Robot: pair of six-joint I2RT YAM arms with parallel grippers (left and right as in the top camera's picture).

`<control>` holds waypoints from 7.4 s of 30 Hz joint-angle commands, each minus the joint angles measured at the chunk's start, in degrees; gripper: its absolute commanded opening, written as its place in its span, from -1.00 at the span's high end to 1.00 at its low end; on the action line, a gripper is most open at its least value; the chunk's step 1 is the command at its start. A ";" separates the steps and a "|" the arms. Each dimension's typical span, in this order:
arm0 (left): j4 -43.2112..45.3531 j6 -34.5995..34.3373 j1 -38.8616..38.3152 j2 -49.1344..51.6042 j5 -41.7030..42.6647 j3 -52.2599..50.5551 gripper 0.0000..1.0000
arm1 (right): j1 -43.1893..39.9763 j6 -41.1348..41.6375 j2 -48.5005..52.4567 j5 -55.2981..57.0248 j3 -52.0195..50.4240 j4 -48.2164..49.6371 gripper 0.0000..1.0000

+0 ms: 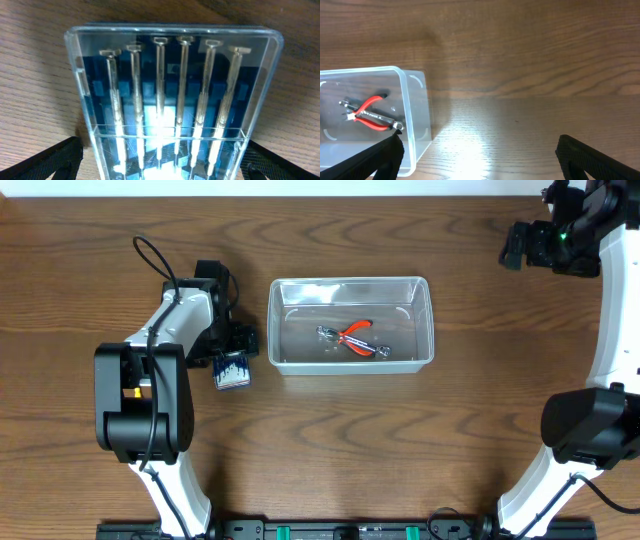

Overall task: Pack container
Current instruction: 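Lower left gripper onto the blue screwdriver set case and grasp it, then lift the case with left gripper and place it into the container, then release the case and move left gripper toward the red hammer, then lower left gripper over the hammer handle and close on it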

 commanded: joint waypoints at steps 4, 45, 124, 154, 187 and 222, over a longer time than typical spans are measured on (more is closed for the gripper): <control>-0.61 -0.81 -0.20 2.03 0.22 -0.63 -0.93 | 0.26 -1.11 0.00 -0.50 0.00 0.11 -0.98; -1.79 -1.07 -0.17 -15.26 1.57 2.95 0.38 | 0.28 -1.55 0.00 -0.50 0.02 -0.39 -0.98; -0.94 45.64 -27.87 -7.41 -3.45 20.65 -0.84 | 0.26 -2.43 0.00 -0.48 0.02 -3.58 -0.99; -27.12 -23.91 19.50 -14.25 -4.07 24.39 -0.97 | 0.26 -3.67 0.00 -0.48 0.02 -3.76 -0.99; -4.87 -37.94 15.80 -13.46 -5.20 1.03 -0.97 | 0.28 -3.43 0.00 -0.44 0.02 -9.97 -0.98; 3.30 -24.37 19.74 -4.98 -1.62 1.03 -0.97 | 0.26 -5.60 -0.07 -0.02 0.02 -12.74 -0.98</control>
